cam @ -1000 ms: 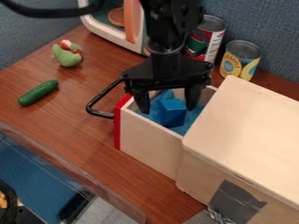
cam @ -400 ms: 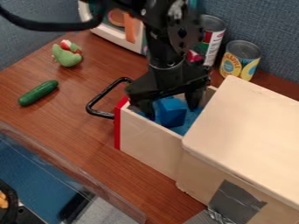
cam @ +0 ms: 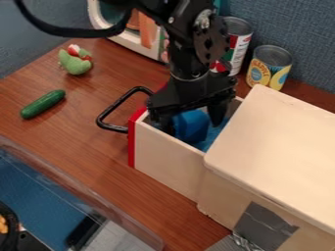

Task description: Take the Blue object from the drawer and put it left side

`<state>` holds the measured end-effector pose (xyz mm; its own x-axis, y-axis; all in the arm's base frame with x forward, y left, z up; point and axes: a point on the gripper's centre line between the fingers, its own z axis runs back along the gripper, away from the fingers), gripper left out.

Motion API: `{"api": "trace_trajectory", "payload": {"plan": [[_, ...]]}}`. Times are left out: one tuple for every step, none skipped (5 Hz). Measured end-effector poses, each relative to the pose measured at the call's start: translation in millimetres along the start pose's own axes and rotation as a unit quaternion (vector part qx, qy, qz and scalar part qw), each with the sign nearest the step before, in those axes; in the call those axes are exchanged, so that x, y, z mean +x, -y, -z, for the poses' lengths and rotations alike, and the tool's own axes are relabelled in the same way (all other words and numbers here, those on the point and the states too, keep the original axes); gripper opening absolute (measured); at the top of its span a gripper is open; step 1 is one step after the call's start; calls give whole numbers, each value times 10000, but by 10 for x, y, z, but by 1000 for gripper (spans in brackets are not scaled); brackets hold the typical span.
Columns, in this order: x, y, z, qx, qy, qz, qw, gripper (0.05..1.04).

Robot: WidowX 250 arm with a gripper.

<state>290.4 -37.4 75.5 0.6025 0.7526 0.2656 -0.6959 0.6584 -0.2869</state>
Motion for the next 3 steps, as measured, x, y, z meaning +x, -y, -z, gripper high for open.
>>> {"api": "trace_trajectory", "payload": {"plan": [[30,22,77,70,3,-171,9998,1000],[47,-19,147,153,-12,-525,9985,950],[61,-16,176,211,-10,-674,9975,671]]}}
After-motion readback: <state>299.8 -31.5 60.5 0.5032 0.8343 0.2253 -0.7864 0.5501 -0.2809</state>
